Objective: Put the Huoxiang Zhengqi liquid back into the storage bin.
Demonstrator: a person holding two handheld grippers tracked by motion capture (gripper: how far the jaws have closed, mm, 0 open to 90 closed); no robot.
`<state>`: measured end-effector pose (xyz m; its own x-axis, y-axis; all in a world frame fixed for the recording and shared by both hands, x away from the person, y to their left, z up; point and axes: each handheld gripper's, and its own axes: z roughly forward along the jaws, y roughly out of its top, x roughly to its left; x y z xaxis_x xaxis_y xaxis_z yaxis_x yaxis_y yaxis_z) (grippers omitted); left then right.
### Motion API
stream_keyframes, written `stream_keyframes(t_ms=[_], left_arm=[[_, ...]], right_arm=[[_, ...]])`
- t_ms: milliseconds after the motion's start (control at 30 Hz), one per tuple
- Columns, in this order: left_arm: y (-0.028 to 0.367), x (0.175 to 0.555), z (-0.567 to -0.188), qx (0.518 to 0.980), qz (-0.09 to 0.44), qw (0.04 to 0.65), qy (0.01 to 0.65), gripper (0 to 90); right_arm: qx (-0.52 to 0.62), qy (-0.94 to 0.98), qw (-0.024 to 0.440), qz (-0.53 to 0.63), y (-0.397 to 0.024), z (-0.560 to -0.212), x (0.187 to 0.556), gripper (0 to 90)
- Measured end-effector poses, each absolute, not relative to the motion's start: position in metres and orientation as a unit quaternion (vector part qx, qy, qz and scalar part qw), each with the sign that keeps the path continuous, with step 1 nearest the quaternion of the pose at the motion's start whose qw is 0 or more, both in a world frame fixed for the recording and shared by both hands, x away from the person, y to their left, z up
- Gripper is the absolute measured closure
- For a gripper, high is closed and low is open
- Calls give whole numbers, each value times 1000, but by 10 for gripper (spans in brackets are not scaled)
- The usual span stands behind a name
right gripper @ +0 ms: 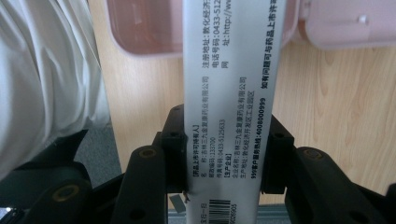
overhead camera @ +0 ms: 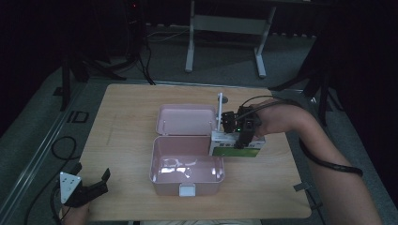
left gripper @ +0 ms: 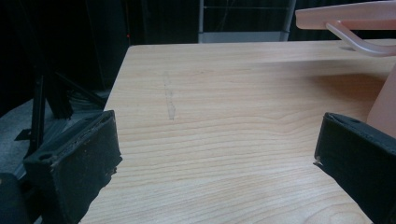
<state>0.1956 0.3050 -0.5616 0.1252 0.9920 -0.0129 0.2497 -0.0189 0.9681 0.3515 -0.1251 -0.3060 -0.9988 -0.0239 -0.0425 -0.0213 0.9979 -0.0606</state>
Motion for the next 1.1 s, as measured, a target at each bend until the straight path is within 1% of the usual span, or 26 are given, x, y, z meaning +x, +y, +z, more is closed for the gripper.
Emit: stream_keyframes(t_ms=[633, 833, 1100], left_arm=[[305, 196, -562, 592, 399, 464, 525, 3], [306, 196, -562, 591, 398, 466, 524, 3], [306, 196, -562, 592, 397, 466, 524, 3]], right_arm=[[-55, 998, -4, -30, -55, -322, 345, 618], [-65, 997, -10, -30, -40, -331, 341, 618], [-67, 997, -22, -32, -23, -353, 344, 618]])
